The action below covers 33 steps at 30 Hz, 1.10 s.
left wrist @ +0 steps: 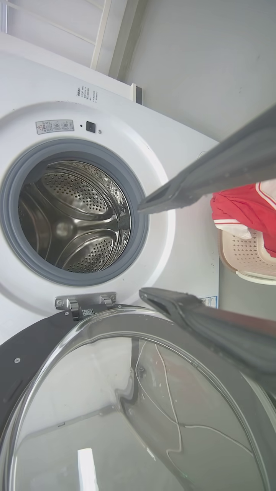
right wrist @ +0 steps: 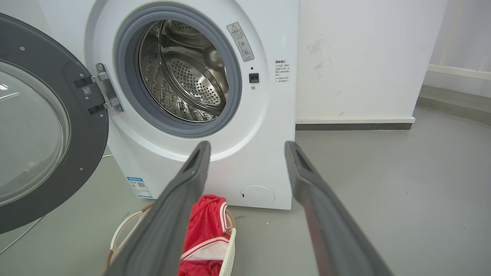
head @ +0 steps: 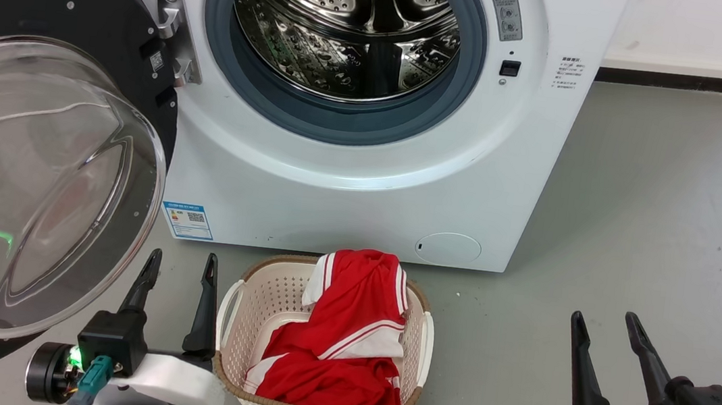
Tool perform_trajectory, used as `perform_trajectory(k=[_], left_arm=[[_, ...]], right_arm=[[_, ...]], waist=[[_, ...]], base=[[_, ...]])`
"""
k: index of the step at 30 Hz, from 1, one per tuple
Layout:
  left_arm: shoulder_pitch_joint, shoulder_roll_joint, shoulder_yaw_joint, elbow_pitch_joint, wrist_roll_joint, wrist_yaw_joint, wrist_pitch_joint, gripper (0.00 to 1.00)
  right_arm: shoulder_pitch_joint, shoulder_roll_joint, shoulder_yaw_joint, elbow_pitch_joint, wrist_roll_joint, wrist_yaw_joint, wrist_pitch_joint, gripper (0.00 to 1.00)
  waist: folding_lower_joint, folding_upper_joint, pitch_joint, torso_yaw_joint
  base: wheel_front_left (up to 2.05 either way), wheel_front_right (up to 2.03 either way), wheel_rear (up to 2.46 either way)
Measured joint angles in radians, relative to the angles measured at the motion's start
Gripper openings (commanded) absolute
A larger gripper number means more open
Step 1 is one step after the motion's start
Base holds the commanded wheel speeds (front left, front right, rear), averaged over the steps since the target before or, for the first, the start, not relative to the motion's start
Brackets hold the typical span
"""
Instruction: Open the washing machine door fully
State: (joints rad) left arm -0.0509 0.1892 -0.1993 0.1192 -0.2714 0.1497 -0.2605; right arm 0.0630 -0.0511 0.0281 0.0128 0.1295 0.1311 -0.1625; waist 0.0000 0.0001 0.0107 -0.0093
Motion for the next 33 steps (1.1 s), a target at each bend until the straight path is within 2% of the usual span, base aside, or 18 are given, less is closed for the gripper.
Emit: perform_trajectory(k=[27, 28, 33], left_arm=[[0.028, -0.041, 0.055, -0.006, 0.080, -0.039, -0.002, 1.00], [0.029, -0.042, 0.053, 0.003, 0.080, -0.039, -0.002, 0.00], [0.047, -0.048, 0.054, 0.036, 0.034, -0.045, 0.015, 0.00]], right_arm=[[0.005, 0.000, -0.003, -0.014, -0.016, 0.000, -0.001, 1.00], [0.007, 0.000, -0.003, -0.006, -0.016, 0.000, -0.001, 0.00], [0.026, 0.000, -0.001, 0.022, 0.031, 0.000, 0.004, 0.00]], waist=[[0.0000, 0.0000, 0.001, 0.017], [0.0000, -0.0001, 0.001, 0.017], [0.0000, 0.0000, 0.001, 0.017]], base=[[0.00, 0.00, 0.00], [0.00, 0.00, 0.00], [0.00, 0.00, 0.00]])
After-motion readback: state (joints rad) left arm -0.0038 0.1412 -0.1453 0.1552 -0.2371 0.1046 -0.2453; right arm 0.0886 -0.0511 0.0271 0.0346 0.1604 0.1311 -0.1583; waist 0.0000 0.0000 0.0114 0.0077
